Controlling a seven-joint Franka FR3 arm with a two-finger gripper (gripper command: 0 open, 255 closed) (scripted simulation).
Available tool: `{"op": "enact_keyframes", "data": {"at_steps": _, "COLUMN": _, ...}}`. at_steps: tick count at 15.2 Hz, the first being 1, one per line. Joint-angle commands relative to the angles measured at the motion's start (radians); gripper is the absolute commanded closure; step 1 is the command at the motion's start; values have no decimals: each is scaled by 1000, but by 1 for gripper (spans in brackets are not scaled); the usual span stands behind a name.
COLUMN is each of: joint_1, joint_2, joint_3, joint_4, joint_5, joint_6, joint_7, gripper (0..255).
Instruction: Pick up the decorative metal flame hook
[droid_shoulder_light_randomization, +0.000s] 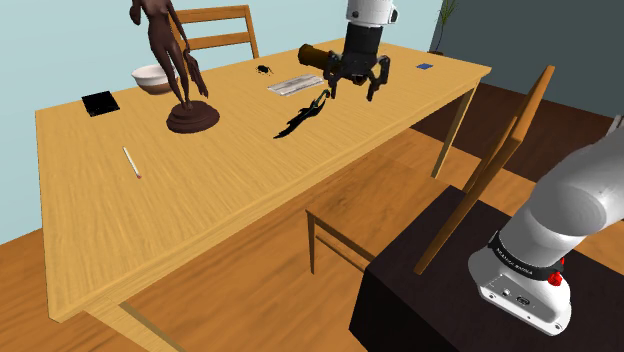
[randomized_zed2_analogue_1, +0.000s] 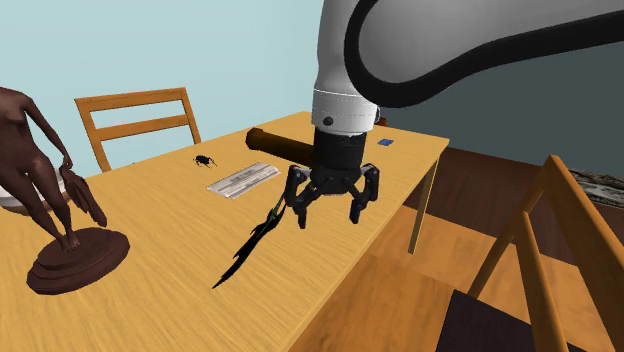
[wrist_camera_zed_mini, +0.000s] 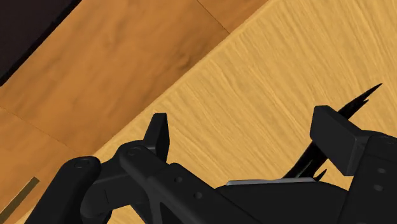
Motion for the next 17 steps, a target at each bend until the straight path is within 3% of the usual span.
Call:
{"op": "enact_keyframes", "data": {"at_steps": 1, "joint_1": -17, "joint_2": 93, "joint_3": 25, "joint_4": 70, "joint_5": -20, "joint_6": 21, "joint_7": 112, "gripper": 0}}
{"op": "enact_keyframes", "data": {"at_steps": 7, "joint_1": -29, "joint_2": 346, "joint_3": 53, "joint_4": 272, "joint_5": -102, "joint_6": 53, "joint_7": 419, "gripper": 0}}
{"op": "enact_keyframes", "data": {"at_steps": 14, "joint_1": -2, "joint_2": 628, "joint_3": 9, "joint_4": 548, "joint_5": -180, "joint_6": 36, "joint_7": 724, "gripper": 0}}
{"op": "enact_keyframes", "data": {"at_steps": 17, "joint_1": 0, "joint_2": 638, "joint_3": 5, "joint_4": 534, "joint_5": -182, "joint_6": 60, "joint_7": 728, "gripper": 0}}
